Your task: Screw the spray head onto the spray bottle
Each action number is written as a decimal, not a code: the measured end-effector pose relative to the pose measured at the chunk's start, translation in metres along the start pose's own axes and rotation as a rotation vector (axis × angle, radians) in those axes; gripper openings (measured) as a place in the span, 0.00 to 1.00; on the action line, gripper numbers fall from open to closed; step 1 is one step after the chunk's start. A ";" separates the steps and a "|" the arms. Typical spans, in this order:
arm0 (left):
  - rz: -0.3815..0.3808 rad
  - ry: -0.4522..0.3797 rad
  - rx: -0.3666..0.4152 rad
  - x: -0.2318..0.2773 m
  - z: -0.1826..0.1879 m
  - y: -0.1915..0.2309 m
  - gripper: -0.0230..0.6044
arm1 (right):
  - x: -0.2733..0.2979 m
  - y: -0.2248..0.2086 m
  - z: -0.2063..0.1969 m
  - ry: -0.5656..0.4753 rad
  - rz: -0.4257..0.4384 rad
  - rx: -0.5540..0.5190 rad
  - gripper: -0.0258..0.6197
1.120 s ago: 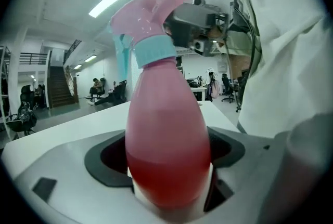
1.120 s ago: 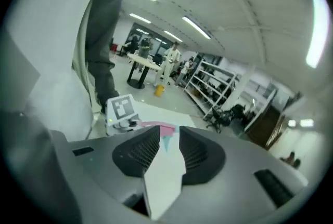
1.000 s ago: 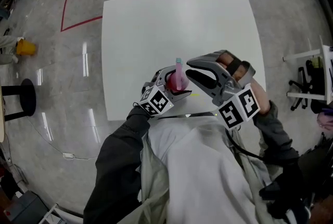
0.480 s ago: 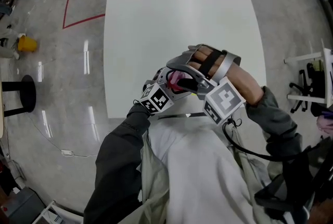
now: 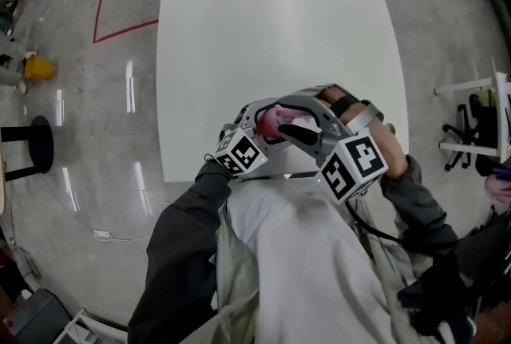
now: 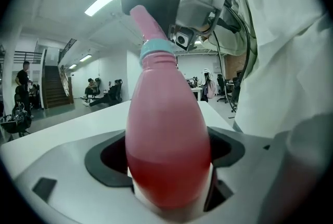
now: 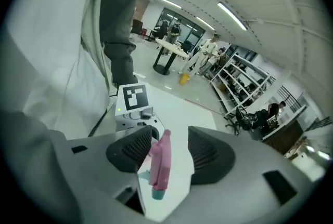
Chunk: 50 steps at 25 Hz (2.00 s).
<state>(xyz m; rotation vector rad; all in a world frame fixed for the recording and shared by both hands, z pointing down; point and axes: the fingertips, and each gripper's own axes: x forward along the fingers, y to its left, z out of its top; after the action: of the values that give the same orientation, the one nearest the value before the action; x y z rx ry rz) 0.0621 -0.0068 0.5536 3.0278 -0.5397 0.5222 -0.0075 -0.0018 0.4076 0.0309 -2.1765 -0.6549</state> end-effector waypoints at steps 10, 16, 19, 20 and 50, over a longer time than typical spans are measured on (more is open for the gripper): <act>-0.007 -0.016 -0.018 -0.001 0.000 0.002 0.71 | -0.007 -0.003 -0.022 -0.052 0.107 0.144 0.14; -0.001 -0.001 -0.004 0.000 0.000 -0.002 0.71 | -0.001 0.008 -0.019 0.202 0.162 0.103 0.14; 0.016 0.026 0.027 0.002 -0.002 -0.002 0.71 | 0.004 0.010 -0.025 0.423 0.093 0.278 0.14; 0.028 0.035 0.037 0.002 -0.003 0.000 0.71 | 0.006 0.010 -0.026 0.495 0.063 0.365 0.15; -0.005 -0.045 -0.081 -0.001 0.000 0.004 0.71 | -0.027 0.078 0.002 -0.036 0.585 0.554 0.03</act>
<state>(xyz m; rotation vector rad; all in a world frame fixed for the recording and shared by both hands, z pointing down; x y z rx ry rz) 0.0599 -0.0097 0.5532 2.9692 -0.5419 0.4217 0.0244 0.0732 0.4236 -0.3148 -2.1842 0.2812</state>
